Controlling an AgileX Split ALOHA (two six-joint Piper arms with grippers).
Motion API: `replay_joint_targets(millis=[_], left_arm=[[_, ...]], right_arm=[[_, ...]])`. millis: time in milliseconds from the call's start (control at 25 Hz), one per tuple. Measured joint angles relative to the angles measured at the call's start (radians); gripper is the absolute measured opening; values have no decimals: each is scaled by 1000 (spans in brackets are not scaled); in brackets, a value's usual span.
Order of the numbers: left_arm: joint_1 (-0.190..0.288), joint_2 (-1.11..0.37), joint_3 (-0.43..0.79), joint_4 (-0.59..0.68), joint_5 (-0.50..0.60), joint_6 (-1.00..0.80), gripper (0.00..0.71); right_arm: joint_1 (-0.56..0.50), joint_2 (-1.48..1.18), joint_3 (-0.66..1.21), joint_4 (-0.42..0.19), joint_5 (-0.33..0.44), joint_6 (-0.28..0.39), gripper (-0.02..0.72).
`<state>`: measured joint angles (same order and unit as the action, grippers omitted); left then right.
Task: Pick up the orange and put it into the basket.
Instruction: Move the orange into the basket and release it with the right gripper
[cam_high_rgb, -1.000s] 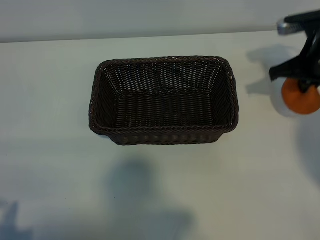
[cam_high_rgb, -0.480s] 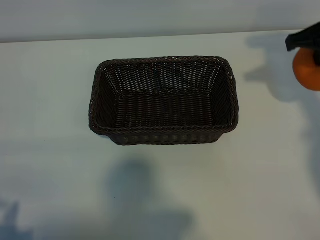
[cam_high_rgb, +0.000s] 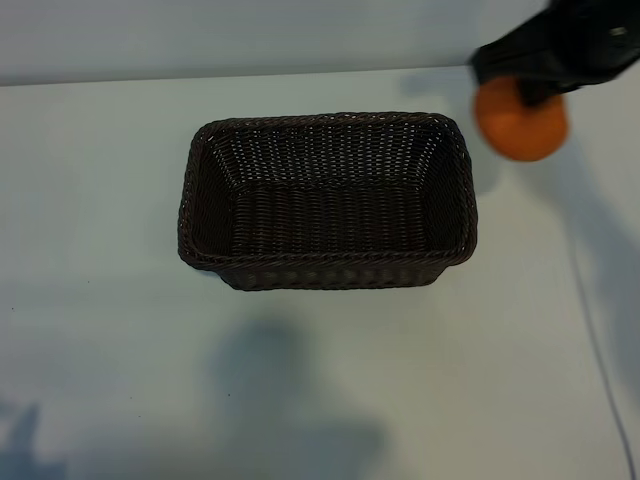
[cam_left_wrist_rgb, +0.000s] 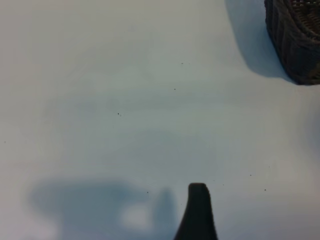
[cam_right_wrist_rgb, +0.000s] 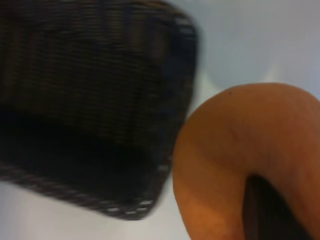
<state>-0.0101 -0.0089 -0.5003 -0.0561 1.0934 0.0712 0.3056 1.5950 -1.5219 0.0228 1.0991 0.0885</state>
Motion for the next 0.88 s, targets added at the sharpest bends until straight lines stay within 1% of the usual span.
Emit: replay_joint_targets(millis=[160,400,600,880], left_arm=[[0,0,0,0,0,0,594],[0,0,0,0,0,0,594],[0,0,0,0,0,0,593],[0,0,0,0,0,-3,593]], right_arm=[[94,30,-42,5,-2,3,84],[161,156,-111,4,-8,3,84],[189,270,-122,4,-35,3,84],[192,430,-122,-3,-87,3,84]])
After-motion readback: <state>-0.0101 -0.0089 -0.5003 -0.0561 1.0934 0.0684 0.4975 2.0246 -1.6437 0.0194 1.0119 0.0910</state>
